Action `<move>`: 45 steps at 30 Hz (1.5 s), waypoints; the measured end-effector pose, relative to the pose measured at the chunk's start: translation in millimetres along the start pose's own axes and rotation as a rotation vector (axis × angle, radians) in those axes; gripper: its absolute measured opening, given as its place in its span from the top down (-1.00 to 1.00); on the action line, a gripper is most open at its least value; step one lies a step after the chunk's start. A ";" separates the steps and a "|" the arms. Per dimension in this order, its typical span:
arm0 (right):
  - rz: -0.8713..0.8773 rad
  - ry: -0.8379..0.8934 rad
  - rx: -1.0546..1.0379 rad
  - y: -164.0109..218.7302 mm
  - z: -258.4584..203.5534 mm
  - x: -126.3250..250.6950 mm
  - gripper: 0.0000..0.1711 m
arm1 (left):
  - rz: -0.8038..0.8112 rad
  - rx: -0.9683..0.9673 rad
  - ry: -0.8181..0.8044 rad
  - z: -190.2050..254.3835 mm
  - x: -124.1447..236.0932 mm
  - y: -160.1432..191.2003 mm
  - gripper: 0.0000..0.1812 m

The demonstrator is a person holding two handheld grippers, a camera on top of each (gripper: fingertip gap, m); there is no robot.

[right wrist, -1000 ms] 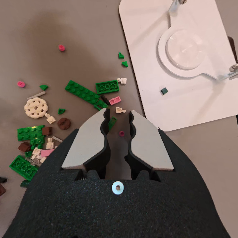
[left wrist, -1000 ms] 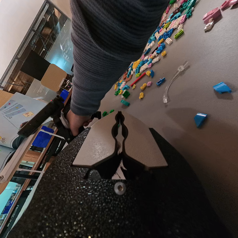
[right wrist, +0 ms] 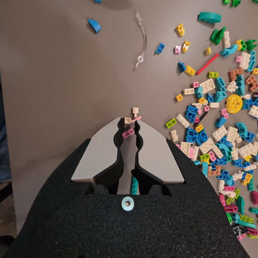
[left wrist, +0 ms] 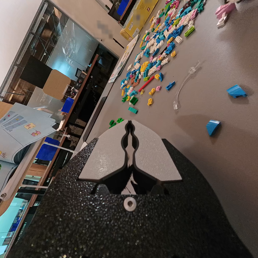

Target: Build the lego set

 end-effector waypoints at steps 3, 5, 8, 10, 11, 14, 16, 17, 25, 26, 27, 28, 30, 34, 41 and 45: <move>-0.001 -0.008 -0.001 -0.9 1.5 -1.1 0.71 | -0.004 -0.002 0.002 0.6 0.2 -0.2 1.00; 0.053 0.002 0.025 -10.3 5.8 6.5 0.68 | 0.002 0.014 -0.009 -0.1 0.5 -2.5 1.00; 0.173 0.048 0.125 -52.4 32.1 20.2 0.68 | 0.023 0.021 -0.002 1.1 0.3 -5.9 1.00; 0.251 0.061 0.198 -98.0 61.9 19.1 0.70 | 0.018 0.003 0.001 2.4 -0.3 -5.7 1.00; 0.283 0.057 0.220 -122.9 79.2 13.9 0.71 | 0.020 -0.001 0.003 2.9 -0.3 -5.5 1.00; 0.322 0.002 0.219 -195.2 136.7 -17.5 0.75 | 0.026 0.003 0.010 2.5 0.2 -4.6 1.00; 0.351 -0.042 0.095 -239.3 177.8 -44.1 0.82 | 0.027 0.024 0.017 0.8 0.6 -2.6 1.00; 0.359 -0.064 0.016 -258.9 196.4 -58.3 0.86 | 0.026 0.032 0.015 -0.3 0.8 -1.7 1.00; 0.068 -0.079 -0.420 -320.2 283.7 -150.1 0.80 | 0.032 -0.005 0.027 2.3 1.8 -1.0 1.00; 0.049 -0.085 -0.460 -320.9 288.1 -155.8 0.80 | 0.033 -0.003 0.029 2.3 1.7 -1.1 1.00; 0.024 -0.099 -0.501 -320.8 291.2 -160.8 0.80 | 0.031 -0.003 0.030 2.5 1.6 -1.0 1.00; 0.001 -0.115 -0.531 -320.5 293.3 -165.2 0.79 | 0.031 -0.004 0.032 2.7 1.5 -1.0 1.00; -0.013 -0.124 -0.564 -321.1 296.9 -170.5 0.79 | 0.031 -0.005 0.040 3.3 1.3 -1.0 1.00; -0.015 -0.094 -0.556 -324.1 299.6 -172.3 0.75 | 0.030 -0.003 0.051 4.1 1.1 -0.9 1.00; -0.012 -0.077 -0.518 -333.0 297.3 -177.3 0.75 | 0.023 -0.003 0.068 5.3 0.8 0.0 1.00; -0.041 -0.057 -0.460 -337.9 293.1 -179.2 0.87 | 0.022 0.000 0.075 5.6 0.6 0.1 1.00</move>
Point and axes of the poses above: each gripper's, where its closed fingertips meet, x back along the fingers, y out of its underside, z = x × y across the jaws, the point moved 8 cm from there along x, back along the fingers, and after that the axes turned 13 degrees about -y, right-handed, at the moved point
